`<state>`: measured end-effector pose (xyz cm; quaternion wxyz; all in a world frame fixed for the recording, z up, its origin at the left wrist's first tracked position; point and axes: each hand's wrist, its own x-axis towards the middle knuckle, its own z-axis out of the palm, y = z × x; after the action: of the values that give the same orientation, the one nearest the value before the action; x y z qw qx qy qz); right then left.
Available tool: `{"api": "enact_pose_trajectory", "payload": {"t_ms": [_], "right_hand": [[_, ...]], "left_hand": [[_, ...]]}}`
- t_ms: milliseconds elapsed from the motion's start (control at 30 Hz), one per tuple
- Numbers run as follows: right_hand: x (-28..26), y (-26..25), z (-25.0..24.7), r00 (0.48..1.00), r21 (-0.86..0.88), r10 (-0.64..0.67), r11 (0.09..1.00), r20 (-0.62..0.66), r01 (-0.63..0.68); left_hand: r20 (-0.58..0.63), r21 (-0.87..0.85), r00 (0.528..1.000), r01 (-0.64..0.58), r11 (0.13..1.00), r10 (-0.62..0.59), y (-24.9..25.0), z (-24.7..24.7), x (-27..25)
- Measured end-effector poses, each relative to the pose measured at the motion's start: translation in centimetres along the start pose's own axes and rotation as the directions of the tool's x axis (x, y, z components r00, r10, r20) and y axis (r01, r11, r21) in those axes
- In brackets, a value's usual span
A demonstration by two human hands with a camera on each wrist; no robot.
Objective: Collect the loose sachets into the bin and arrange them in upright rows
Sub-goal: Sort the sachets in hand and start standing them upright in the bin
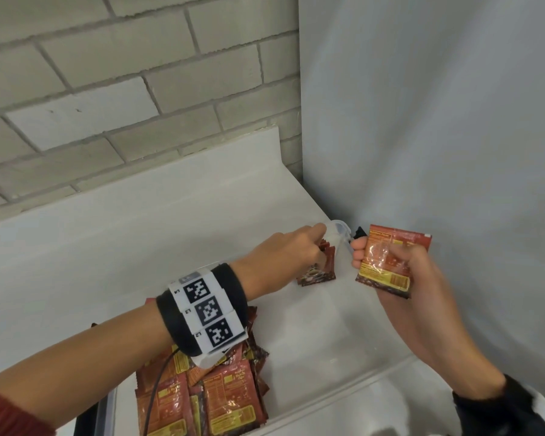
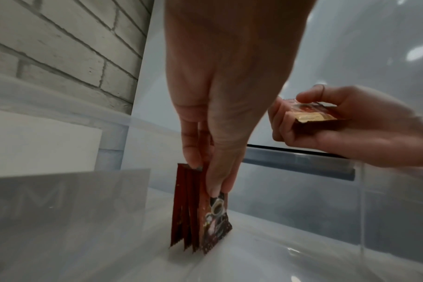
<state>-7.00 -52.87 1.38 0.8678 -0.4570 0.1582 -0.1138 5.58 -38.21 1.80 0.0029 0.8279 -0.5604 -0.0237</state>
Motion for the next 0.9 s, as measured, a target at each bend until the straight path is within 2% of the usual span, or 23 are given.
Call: {"api": "enact_pose_trajectory", "payload": {"t_ms": [400, 467, 533, 600, 633, 700, 733, 800, 900], "right_hand": [[0.0, -0.1, 0.4, 1.0, -0.033, 0.002, 0.999, 0.014, -0.002], [-0.1, 0.0, 0.4, 1.0, -0.044, -0.001, 0.999, 0.028, 0.002], [-0.2, 0.0, 0.5, 0.999, -0.052, -0.024, 0.998, 0.028, 0.025], [-0.2, 0.0, 0.6, 0.996, -0.086, -0.075, 0.993, 0.047, 0.079], [-0.2, 0.1, 0.6, 0.991, -0.113, -0.111, 0.987, 0.069, 0.119], [-0.2, 0.3, 0.5, 0.976, -0.15, -0.176, 0.969, 0.126, 0.194], [-0.2, 0.4, 0.3, 0.968, -0.168, -0.201, 0.959, 0.153, 0.226], [0.0, 0.7, -0.1, 0.951, -0.227, -0.24, 0.932, 0.197, 0.282], [0.1, 0.9, -0.4, 0.928, -0.251, -0.25, 0.913, 0.277, 0.321]], "left_hand": [[-0.085, -0.011, 0.995, -0.059, 0.998, 0.058, -0.6, 0.6, 0.0], [-0.061, -0.102, 0.998, -0.009, 0.995, 0.003, -0.8, 0.2, 0.0], [-0.052, -0.281, 0.997, 0.04, 0.959, -0.057, -0.7, -0.7, 0.0], [-0.058, -0.493, 0.989, 0.089, 0.865, -0.135, -0.5, -1.8, -0.1], [-0.022, -0.613, 0.982, 0.137, 0.778, -0.19, -0.3, -2.5, -0.3], [0.127, -0.818, 0.958, 0.248, 0.519, -0.257, 0.4, -3.8, -0.7], [0.198, -0.873, 0.947, 0.288, 0.393, -0.254, 0.8, -4.5, -0.9], [0.277, -0.92, 0.935, 0.324, 0.22, -0.22, 1.4, -5.3, -1.3], [0.263, -0.954, 0.949, 0.282, 0.097, -0.177, 1.6, -5.9, -1.8]]}}
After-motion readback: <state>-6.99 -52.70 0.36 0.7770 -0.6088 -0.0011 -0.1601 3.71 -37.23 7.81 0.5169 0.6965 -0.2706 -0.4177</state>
